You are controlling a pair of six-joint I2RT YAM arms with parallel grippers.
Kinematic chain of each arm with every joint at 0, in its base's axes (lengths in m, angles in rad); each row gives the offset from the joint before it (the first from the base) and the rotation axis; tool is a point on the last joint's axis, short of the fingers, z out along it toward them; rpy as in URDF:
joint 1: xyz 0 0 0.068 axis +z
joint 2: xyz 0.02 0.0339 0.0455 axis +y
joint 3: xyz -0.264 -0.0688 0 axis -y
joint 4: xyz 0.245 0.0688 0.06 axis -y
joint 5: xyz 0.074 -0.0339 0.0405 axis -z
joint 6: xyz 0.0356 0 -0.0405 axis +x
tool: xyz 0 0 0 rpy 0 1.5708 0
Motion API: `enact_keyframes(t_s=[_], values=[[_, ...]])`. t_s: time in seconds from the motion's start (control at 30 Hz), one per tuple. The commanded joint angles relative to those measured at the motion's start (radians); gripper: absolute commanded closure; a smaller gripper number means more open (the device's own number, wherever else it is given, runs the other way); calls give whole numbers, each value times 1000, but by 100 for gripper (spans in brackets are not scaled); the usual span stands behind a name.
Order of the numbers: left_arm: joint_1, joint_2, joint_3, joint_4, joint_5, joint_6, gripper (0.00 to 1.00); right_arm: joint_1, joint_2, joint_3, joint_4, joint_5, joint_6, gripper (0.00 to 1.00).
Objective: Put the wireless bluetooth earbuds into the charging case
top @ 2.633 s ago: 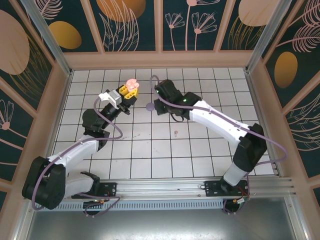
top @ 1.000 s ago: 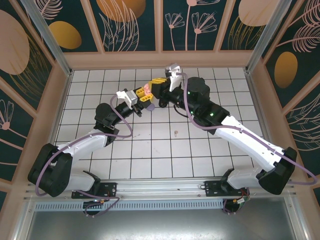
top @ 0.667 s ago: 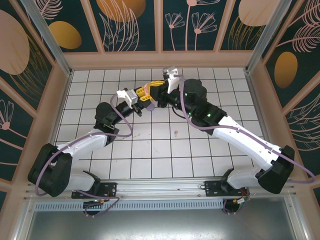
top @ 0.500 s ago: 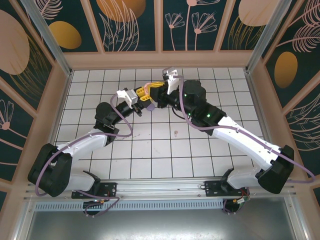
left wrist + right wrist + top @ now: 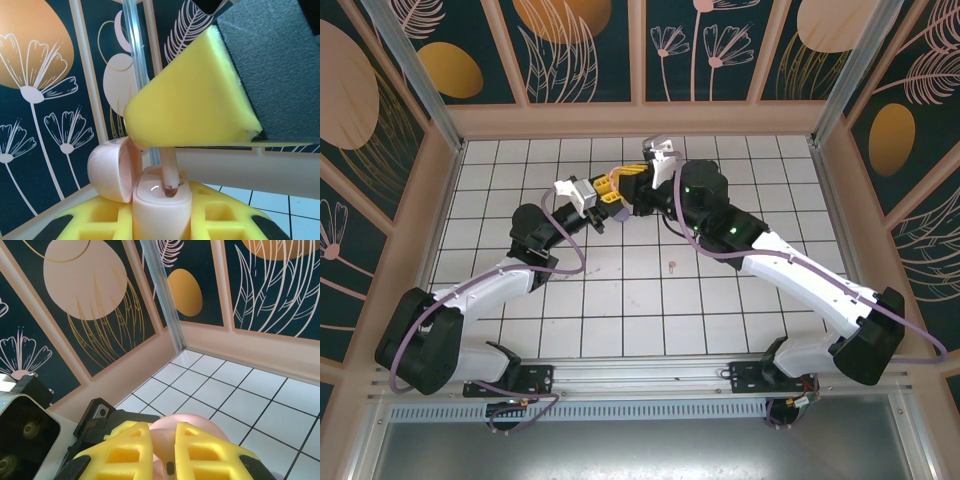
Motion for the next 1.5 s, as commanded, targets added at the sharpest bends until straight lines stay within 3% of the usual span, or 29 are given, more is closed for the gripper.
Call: enact_keyframes(t_s=[0.0, 0.63, 1.07, 1.13, 1.33, 1.47], values=[[-11, -35, 32, 30, 34, -8, 100, -2, 18, -7, 15, 20, -7, 87], [-11, -55, 36, -1, 17, 26, 100, -19, -30, -57, -5, 23, -8, 88], [-12, -55, 46, -7, 23, 20, 100, -5, 39, 13, -82, -62, -40, 87], [-11, -55, 44, -7, 20, 22, 100, -3, 40, 26, -86, -51, -35, 82], [-13, -50, 34, -3, 11, 22, 100, -11, 19, 94, -117, 3, 1, 48], [-12, -49, 25, 17, -4, 14, 100, -23, -25, 142, -154, 29, 39, 37]])
